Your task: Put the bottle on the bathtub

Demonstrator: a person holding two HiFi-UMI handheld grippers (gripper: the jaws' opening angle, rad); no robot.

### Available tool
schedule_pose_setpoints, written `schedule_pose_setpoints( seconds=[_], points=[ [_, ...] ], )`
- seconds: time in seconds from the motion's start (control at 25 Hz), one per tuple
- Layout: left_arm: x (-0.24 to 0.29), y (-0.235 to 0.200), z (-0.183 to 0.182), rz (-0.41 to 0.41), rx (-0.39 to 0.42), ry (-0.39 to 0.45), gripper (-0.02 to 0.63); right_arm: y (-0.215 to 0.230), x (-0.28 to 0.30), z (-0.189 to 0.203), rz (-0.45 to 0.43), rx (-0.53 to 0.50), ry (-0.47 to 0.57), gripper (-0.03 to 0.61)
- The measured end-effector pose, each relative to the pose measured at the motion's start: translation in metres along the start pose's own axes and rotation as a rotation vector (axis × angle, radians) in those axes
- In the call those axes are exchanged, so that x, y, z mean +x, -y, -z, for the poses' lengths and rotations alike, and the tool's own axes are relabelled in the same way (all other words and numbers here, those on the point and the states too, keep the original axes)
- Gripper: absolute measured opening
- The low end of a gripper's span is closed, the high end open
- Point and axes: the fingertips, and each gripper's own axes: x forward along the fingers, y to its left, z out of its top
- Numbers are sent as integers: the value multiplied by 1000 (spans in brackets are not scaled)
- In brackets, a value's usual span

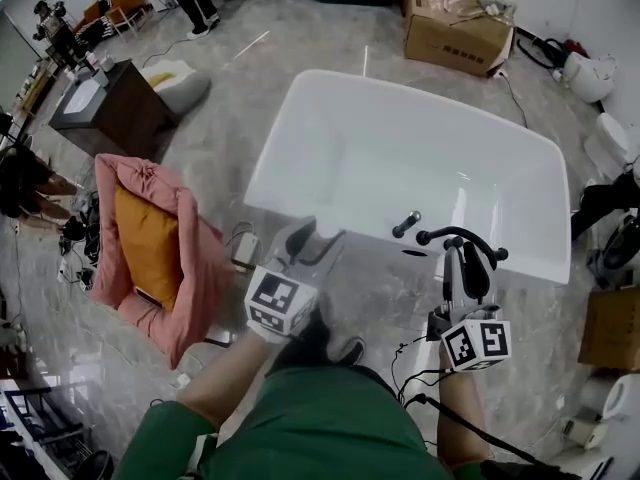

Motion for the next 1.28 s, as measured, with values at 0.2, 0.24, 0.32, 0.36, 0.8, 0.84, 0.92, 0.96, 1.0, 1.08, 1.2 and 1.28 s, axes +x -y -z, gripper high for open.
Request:
schedule_pose_setpoints(
  seconds=[0.2,0.24,0.32,0.36,0.8,0.84,0.92,0.96,1.0,1.08,1.2,1.28],
  points=[
    [37,-30,18,61,23,-30,178,-10,46,3,46,11,-7,100],
    [43,-36,21,72,22,-37,178,-12,54,3,55,6,-10,100],
    [57,-47,28,97,17,-55,178,-14,67,3,72,-8,-14,100],
    [63,-51,32,110,12,-63,179,-13,72,3,83,-13,-16,100],
    [123,-75,69,153,-35,-110,180,11,97,1,183,-47,-34,100],
    [128,-75,72,147,-39,-114,181,17,99,3,183,-45,-37,100],
    [140,-75,79,136,-43,-119,181,28,104,10,177,-33,-47,100],
    [146,-74,83,130,-42,-122,181,34,106,15,170,-26,-54,100],
    [152,-72,86,124,-41,-126,181,39,107,20,162,-18,-63,100],
    [163,-69,92,108,-42,-134,179,52,109,30,142,-5,-83,100],
    [179,-69,103,81,-52,-149,179,71,118,41,116,13,-106,100],
    [190,-72,110,65,-60,-158,179,82,125,47,99,23,-116,100]
  ],
)
